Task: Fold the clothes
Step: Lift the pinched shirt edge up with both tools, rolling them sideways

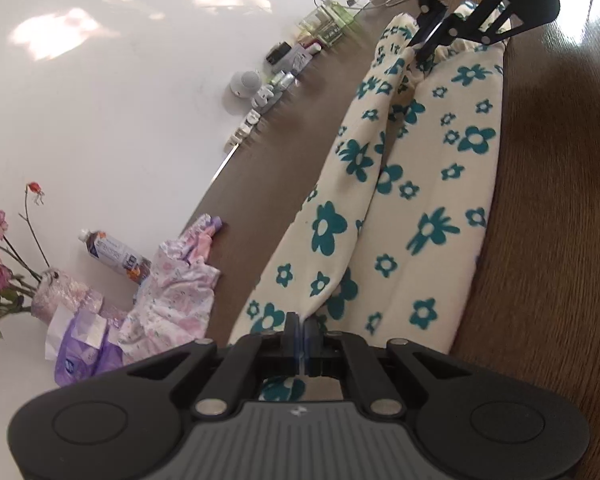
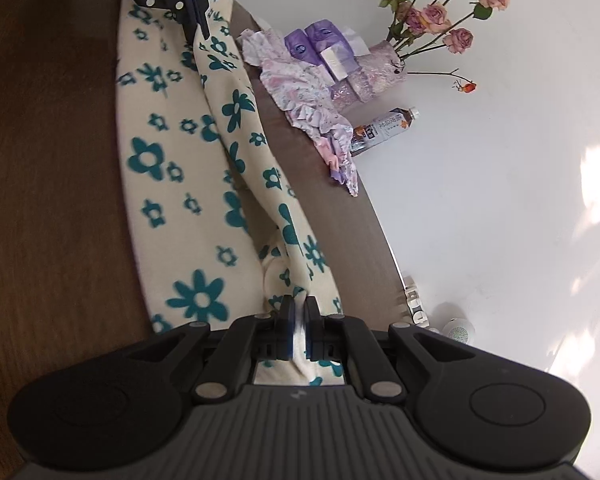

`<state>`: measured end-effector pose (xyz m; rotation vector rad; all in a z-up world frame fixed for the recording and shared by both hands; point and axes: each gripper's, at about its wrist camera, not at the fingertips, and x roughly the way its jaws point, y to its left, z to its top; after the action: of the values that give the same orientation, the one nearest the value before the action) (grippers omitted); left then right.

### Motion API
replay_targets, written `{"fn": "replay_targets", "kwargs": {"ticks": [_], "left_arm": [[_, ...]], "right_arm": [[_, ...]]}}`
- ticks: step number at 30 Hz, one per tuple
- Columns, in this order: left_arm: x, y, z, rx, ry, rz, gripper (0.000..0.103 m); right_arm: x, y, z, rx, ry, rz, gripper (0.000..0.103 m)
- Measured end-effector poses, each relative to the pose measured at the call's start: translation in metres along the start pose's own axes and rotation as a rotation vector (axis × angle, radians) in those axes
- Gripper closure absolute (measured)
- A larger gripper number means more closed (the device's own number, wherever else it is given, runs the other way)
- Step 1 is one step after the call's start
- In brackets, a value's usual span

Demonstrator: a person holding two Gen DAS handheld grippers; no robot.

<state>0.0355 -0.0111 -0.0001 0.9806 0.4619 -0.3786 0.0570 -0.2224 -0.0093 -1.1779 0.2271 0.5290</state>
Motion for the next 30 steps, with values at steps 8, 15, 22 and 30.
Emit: {"fn": "replay_targets", "kwargs": {"ticks": [8, 15, 22, 30], "left_arm": [[-0.004, 0.002, -0.002, -0.067, 0.014, 0.007, 0.091], [0.0, 0.008, 0.015, -0.057, -0.001, -0.025, 0.067], [0.011, 0.005, 0.017, 0.015, 0.016, 0.004, 0.102], [-0.019, 0.007, 0.0, -0.043, 0.028, 0.028, 0.072]], "right_arm": [[-0.002, 0.015, 0.0, -0.009, 0.004, -0.049, 0.099], [-0.002, 0.026, 0.0, -0.042, 0.006, -0.101, 0.099], [-0.003, 0.035, -0.006, -0.044, 0.02, -0.119, 0.099], [-0.003, 0.035, -0.007, -0.02, 0.021, -0.121, 0.099]]}}
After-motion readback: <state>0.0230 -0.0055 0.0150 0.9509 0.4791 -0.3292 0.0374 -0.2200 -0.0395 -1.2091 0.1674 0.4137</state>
